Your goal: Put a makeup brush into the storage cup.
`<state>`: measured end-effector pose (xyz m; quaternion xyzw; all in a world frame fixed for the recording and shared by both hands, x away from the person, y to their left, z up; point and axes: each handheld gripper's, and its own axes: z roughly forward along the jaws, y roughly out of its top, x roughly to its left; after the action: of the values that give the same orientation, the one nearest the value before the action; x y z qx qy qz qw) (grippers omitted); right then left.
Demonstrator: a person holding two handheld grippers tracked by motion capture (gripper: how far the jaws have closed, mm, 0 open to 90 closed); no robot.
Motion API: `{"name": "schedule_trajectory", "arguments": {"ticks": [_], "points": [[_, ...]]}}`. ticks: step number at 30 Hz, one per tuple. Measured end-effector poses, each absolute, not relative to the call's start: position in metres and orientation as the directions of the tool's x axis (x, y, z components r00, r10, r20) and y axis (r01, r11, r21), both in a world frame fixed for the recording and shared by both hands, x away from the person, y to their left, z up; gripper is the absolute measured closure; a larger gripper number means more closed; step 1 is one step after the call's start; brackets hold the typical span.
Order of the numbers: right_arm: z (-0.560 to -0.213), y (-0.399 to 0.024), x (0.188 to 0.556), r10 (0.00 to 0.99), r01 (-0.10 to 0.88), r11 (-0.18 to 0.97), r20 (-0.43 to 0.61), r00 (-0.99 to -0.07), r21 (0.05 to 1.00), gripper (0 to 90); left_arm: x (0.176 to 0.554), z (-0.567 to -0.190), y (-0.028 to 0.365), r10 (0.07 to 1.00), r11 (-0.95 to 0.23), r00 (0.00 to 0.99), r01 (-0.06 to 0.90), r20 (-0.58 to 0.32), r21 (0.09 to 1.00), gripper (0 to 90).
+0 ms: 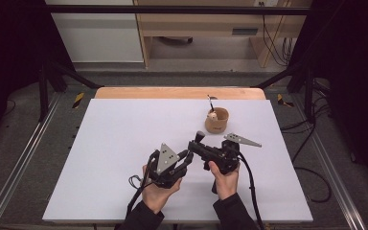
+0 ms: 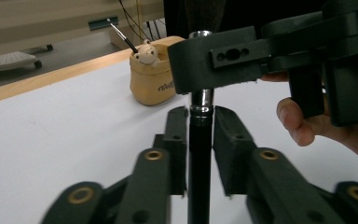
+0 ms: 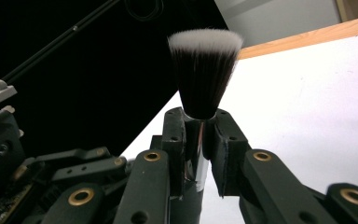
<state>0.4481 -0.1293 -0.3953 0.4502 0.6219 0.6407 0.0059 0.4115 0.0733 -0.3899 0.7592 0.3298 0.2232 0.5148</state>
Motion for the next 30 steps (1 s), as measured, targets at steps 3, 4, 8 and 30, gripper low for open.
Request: {"name": "schedule_trajectory", "arguments": {"ticks": [3, 4, 8, 30], "points": [[-0.395, -0.131, 0.448, 0.578, 0.549, -0.226, 0.564, -0.589, 0.805, 77.7, 0.413, -0.388, 0.076, 0.727, -0.265, 0.687, 0.274, 0.005, 0.925, 61.9], [-0.394, -0.132, 0.448, 0.589, 0.541, -0.228, 0.557, -0.585, 0.809, 77.7, 0.413, -0.388, 0.076, 0.726, -0.265, 0.688, 0.275, 0.004, 0.924, 59.9], [-0.391, -0.137, 0.447, 0.602, 0.526, -0.234, 0.547, -0.582, 0.818, 77.7, 0.416, -0.386, 0.084, 0.713, -0.266, 0.701, 0.279, -0.007, 0.923, 51.6], [-0.379, -0.167, 0.446, 0.696, 0.446, -0.172, 0.429, -0.576, 0.878, 77.6, 0.429, -0.379, 0.159, 0.705, -0.271, 0.709, 0.296, -0.02, 0.916, 30.6]]}}
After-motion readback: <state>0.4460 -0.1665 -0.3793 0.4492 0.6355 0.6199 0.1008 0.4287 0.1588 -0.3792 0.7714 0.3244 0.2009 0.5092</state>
